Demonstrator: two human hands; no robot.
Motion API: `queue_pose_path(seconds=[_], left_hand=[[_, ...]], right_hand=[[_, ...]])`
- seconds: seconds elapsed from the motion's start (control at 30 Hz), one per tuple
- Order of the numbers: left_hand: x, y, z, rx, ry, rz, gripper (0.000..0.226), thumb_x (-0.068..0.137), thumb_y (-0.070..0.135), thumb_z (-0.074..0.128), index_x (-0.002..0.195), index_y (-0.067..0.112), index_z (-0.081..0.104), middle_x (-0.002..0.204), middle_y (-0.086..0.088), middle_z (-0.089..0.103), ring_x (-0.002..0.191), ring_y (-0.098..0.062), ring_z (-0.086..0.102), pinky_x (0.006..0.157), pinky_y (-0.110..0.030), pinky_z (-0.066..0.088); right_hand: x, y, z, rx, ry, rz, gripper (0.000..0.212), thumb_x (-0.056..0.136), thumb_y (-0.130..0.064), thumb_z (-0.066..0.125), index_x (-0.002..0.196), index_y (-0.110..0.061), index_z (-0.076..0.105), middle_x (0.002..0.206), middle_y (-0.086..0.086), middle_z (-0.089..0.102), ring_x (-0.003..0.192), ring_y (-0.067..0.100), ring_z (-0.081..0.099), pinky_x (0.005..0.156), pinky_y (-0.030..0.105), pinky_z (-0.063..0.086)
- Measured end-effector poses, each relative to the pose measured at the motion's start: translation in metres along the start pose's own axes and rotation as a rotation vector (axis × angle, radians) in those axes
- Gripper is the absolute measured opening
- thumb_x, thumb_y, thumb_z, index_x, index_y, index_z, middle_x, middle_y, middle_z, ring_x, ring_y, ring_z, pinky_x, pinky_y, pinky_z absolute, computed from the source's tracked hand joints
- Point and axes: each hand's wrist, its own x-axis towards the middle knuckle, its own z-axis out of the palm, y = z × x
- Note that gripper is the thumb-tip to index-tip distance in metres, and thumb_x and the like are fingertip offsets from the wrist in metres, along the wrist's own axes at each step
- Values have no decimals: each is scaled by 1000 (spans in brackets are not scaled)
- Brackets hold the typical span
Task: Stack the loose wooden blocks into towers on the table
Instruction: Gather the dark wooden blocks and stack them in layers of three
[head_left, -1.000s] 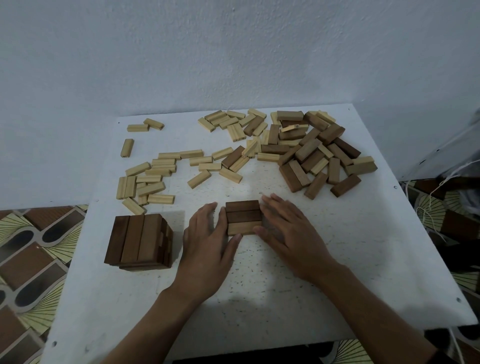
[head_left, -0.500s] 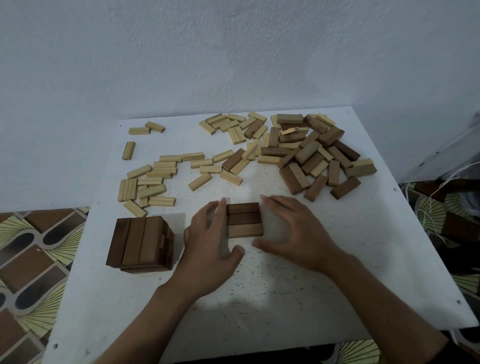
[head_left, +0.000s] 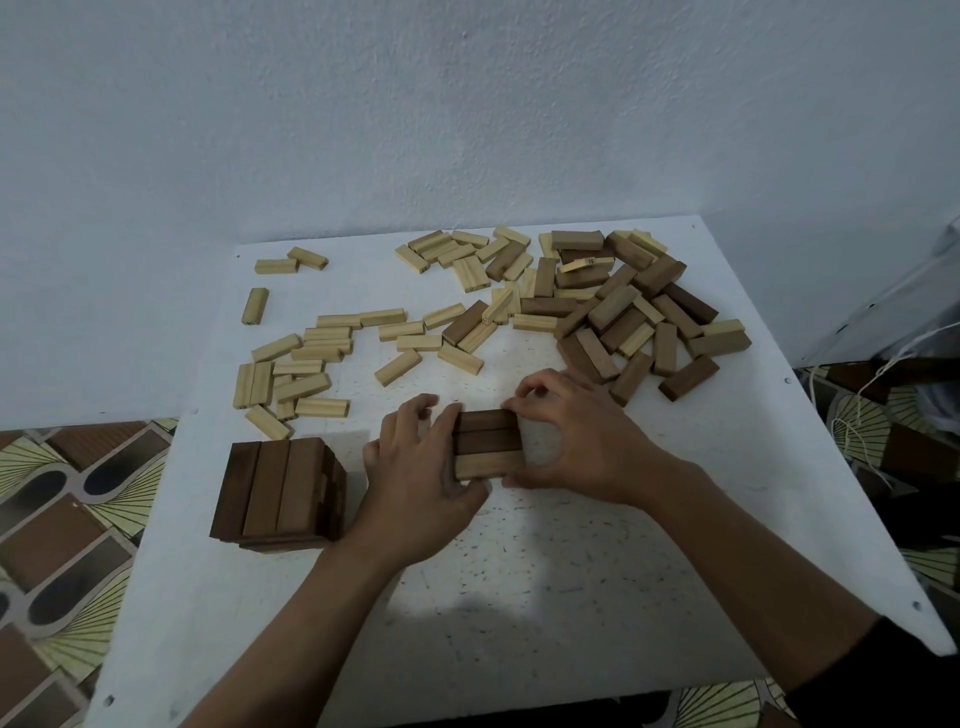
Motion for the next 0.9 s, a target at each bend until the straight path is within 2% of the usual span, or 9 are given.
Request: queue_pose_path(seconds=[0.17,0.43,0.7,0.9], left_hand=[[0,2,1,4,-6,-14,90,73,59,51,154,30,27,156,3,19,141,-18,17,110,-46,22],[1,4,0,11,-10,-14,84,73,58,51,150,30,34,155,2,22,141,-19,19,109,-46,24],[-1,2,2,-15,-3,-25,89,72,58,52,153,28,30,155,3,23,141,-18,20,111,-46,24],[-6,-1,6,-61,34,-6,76,77,53,59,146,29,38,154,5,24,139,-16,23,112,-45,23]], right_hand=[[1,1,0,-17,-27,0,86,71,-73,71,144,-31,51,139,-12,40,129,11,31,106,42,37],[1,0,-3,1,-27,18,89,69,-72,74,144,-30,51,133,-14,38,121,7,34,100,33,41],[0,-2,-4,-16,-45,8,90,70,-72,73,146,-29,50,132,-13,39,119,7,34,98,34,44],[1,-3,-4,-25,-51,6,90,72,-70,72,148,-28,47,134,-12,39,122,8,33,99,30,39]])
